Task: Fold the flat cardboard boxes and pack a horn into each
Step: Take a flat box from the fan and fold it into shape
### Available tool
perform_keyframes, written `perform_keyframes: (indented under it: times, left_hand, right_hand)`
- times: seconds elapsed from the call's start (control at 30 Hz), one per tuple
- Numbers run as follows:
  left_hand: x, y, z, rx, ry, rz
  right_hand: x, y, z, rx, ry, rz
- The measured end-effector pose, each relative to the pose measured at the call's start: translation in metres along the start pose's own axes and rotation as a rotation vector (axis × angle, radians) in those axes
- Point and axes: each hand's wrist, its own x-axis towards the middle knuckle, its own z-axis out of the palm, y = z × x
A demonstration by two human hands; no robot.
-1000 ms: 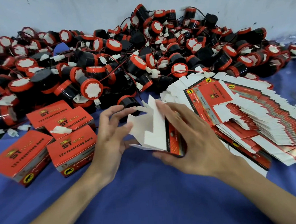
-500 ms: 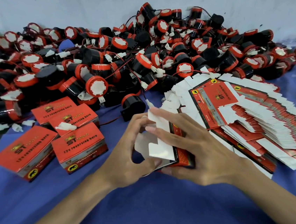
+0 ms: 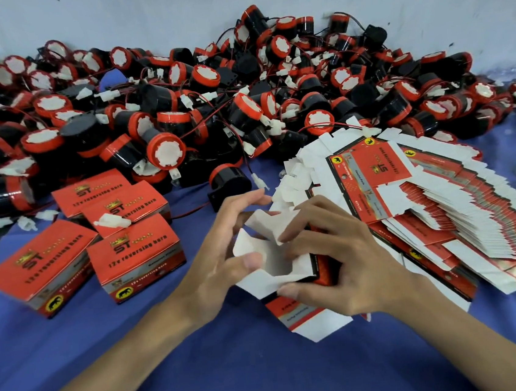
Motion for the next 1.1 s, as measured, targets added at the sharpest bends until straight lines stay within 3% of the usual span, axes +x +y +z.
perform_keyframes:
  times: [0.17,0.23,0.57,0.87,1.1]
  left_hand:
    - [-0.001,0.007,0.006,-0.028,0.094,0.119]
    - [-0.001,0.007,0.007,-0.055,0.084,0.085]
    - [0.0,0.005,0.009,0.192,0.266,-0.03]
    - [0.0,0.009,0.022,0.026,0.22,-0.058]
    - [0.001,0.012,0.019,0.226,0.245,-0.005]
  right_hand:
    - [0.001,-0.001,0.004,0.017,0.125,0.021]
    - [0.001,-0.001,0.003,0.028,0.145,0.045]
    - [0.001,-0.008,0.008,-0.033,0.049,0.076]
    - [0.001,-0.008,0.008,0.046,0.102,0.083]
    - [0.002,-0.012,0.008,0.036,0.087,0.086]
